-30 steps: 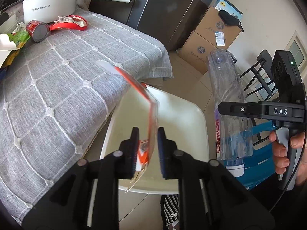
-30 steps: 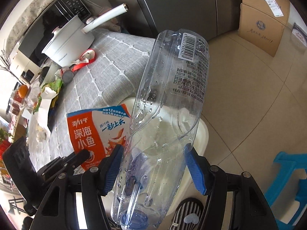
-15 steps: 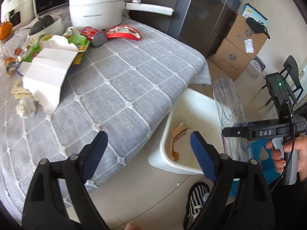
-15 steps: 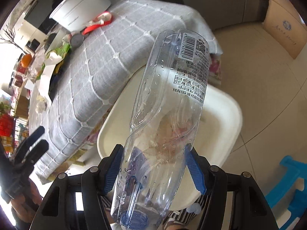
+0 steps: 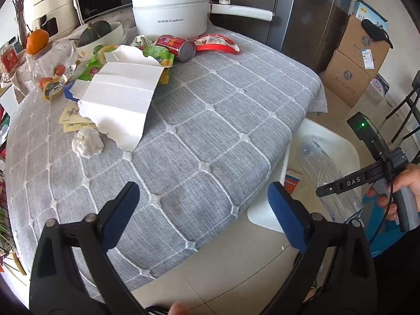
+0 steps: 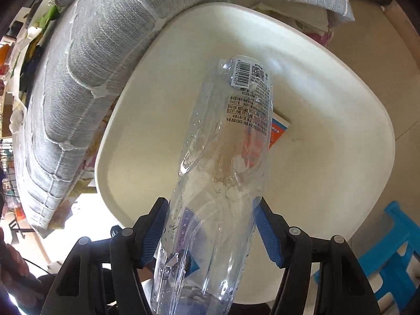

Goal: Collect trash
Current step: 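Open the right tool to drop the bottle into the white bin, then grasp the white paper flap with the left tool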

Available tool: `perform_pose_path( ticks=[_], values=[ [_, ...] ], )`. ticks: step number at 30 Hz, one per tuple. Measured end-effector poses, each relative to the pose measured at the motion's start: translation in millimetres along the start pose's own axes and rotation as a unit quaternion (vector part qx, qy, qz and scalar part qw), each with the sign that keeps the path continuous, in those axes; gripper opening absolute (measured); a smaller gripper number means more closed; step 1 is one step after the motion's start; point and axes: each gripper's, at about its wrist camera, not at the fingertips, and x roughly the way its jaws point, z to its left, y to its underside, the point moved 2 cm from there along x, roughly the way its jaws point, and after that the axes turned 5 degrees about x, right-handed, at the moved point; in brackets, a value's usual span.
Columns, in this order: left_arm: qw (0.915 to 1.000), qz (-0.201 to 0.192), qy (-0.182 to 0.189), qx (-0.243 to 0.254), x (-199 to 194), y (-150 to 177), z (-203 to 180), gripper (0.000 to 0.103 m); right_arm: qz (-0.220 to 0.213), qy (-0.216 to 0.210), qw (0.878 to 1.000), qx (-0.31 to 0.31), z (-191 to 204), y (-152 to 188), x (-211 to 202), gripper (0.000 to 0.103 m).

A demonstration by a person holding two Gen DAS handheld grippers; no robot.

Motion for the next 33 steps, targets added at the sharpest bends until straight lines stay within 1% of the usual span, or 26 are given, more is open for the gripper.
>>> perform_pose_path(
  ticks=[7, 10, 11, 14, 17, 22, 24, 28, 31, 32, 33],
  values=[
    [0.9999, -0.004, -0.011, -0.004, -3, 0, 16, 0.099, -0.002, 0.011, 1.0, -0.012, 4, 0, -5, 0.069],
    [0.9998, -0.005, -0.017, -0.009, -5, 1, 22, 0.1, -0.015, 0.009, 1.0, -0.012, 5, 2, -18, 0.076],
    [0.9998, -0.005, -0.017, -0.011, -6, 2, 25, 0.1, -0.023, 0.009, 1.0, -0.013, 4, 3, -19, 0.078],
    [0.9995, -0.009, -0.017, -0.026, -12, -1, 39, 0.1, -0.051, 0.008, 0.999, -0.016, 6, 7, -37, 0.083],
    [0.9979, -0.021, -0.022, -0.056, -21, -2, 62, 0.1, -0.077, 0.009, 0.997, -0.025, 8, 13, -56, 0.083],
    [0.9936, -0.028, -0.029, -0.106, -25, 3, 101, 0.1, -0.13, 0.003, 0.991, -0.035, 14, 17, -91, 0.083],
    [0.9924, -0.026, -0.038, -0.114, -21, 6, 111, 0.1, -0.158, 0.009, 0.987, -0.037, 32, 28, -97, 0.084],
    [0.9915, -0.018, -0.058, -0.115, -6, 6, 116, 0.1, -0.2, 0.022, 0.979, -0.042, 43, 25, -111, 0.084],
    [0.992, -0.015, -0.077, -0.098, 7, -4, 109, 0.1, -0.224, 0.021, 0.974, -0.037, 51, 21, -114, 0.084],
    [0.9919, -0.018, -0.085, -0.092, 11, -9, 106, 0.099, -0.231, 0.021, 0.972, -0.037, 63, 17, -108, 0.084],
    [0.9919, -0.018, -0.092, -0.086, 17, -13, 103, 0.098, -0.238, 0.022, 0.97, -0.037, 67, 14, -110, 0.084]
  ],
)
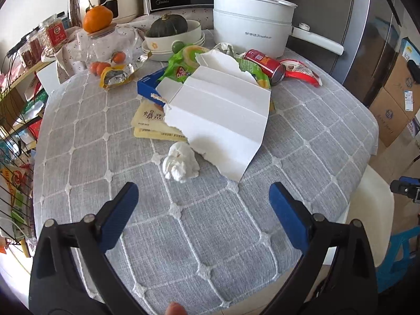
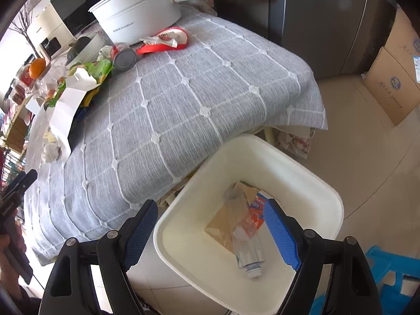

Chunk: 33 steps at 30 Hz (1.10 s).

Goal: Collect trash
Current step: 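Grasp the white paper flap with the left tool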

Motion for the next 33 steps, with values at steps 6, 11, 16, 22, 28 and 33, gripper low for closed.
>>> perform_pose_path(
  ticks=[6, 11, 16, 22, 28, 33],
  values=[
    [0.9964, 0.009, -0.057, 0.062, 42, -23, -42, 0.086, -0.011, -0.014, 1.0, 0.005, 13, -11, 1, 0.084],
    [0.9877, 0.012, -0.114, 0.107, 65, -34, -66, 0.08, -0.011, -0.024, 1.0, 0.01, 16, -13, -1, 0.084],
    [0.9854, 0.032, -0.127, 0.108, 72, -34, -61, 0.047, -0.016, -0.024, 0.999, 0.018, 14, -15, -3, 0.084],
    [0.9914, 0.002, -0.102, 0.082, 41, -41, -36, 0.011, -0.02, -0.029, 0.999, 0.036, 13, -15, -5, 0.084],
    [0.9993, -0.029, -0.025, -0.004, -7, -41, 16, 0.001, -0.027, -0.036, 0.998, 0.042, 23, -15, -8, 0.084],
    [0.9935, -0.051, 0.048, -0.089, -38, -23, 48, 0.001, -0.037, -0.04, 0.998, 0.033, 42, -15, -9, 0.084]
  ],
)
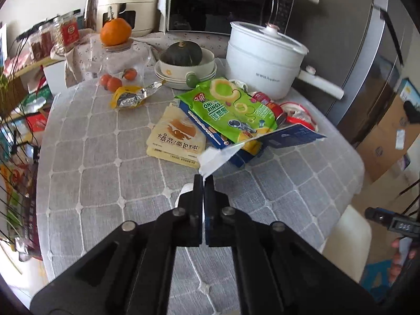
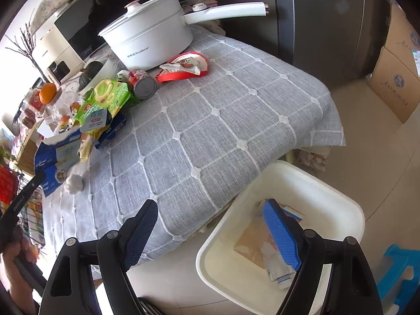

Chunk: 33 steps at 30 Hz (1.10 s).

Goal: Collect trash
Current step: 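Grasp the white paper flap with the left tool, then grasp the green chip bag with the right tool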

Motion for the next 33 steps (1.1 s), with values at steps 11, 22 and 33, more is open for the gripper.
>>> perform_pose_path(
  ticks=[11, 22, 33],
  values=[
    [0.9807, -0.058, 0.084, -0.166, -43, 20, 81, 0.001, -0.005, -0.046, 0.998, -0.035, 57, -9, 24, 0.084],
    [0.9736, -0.072, 0.089, -0.198, -32, 11, 114, 0.001, -0.042, -0.142, 0.989, -0.023, 130, -84, 99, 0.073],
    [0.9724, -0.054, 0.089, -0.209, -16, 12, 119, 0.001, -0.035, -0.159, 0.987, -0.006, 164, -120, 164, 0.04]
  ],
)
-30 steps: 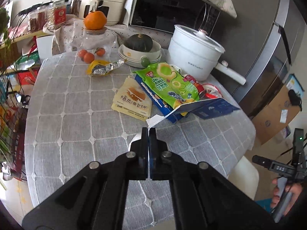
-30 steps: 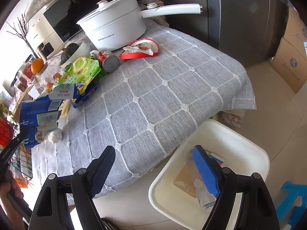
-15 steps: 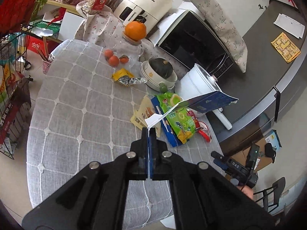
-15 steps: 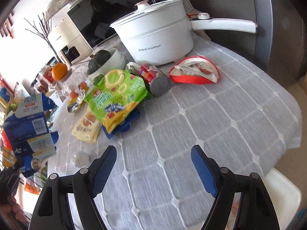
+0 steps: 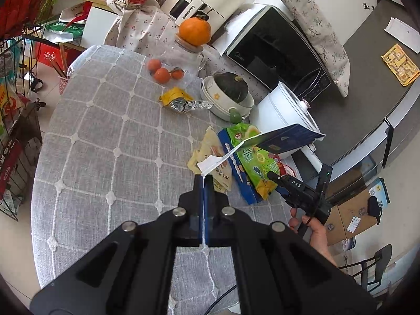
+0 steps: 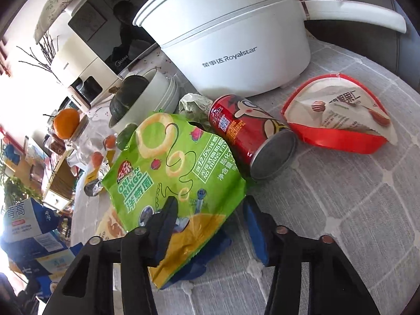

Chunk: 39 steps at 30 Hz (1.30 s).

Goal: Collect trash
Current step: 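Grasp the green chip bag with the right tool, then carry the chip bag and paper to the bin and release both tools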

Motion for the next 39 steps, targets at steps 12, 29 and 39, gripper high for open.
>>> perform_pose_path(
  ticks=[12, 29, 39],
  values=[
    [0.9998, -0.013, 0.011, 0.002, -18, 1, -11, 0.001, -0.039, -0.039, 0.998, -0.038, 22, 2, -71, 0.005],
    [0.9898, 0.029, 0.073, 0.118, -22, 51, -115, 0.001, -0.093, 0.046, 0.993, -0.063, -28, 61, -265, 0.004],
    [0.9729, 0.075, 0.101, 0.194, -5, 99, -183, 0.001, -0.088, 0.118, 0.989, 0.003, -113, 108, -339, 0.004]
  ],
)
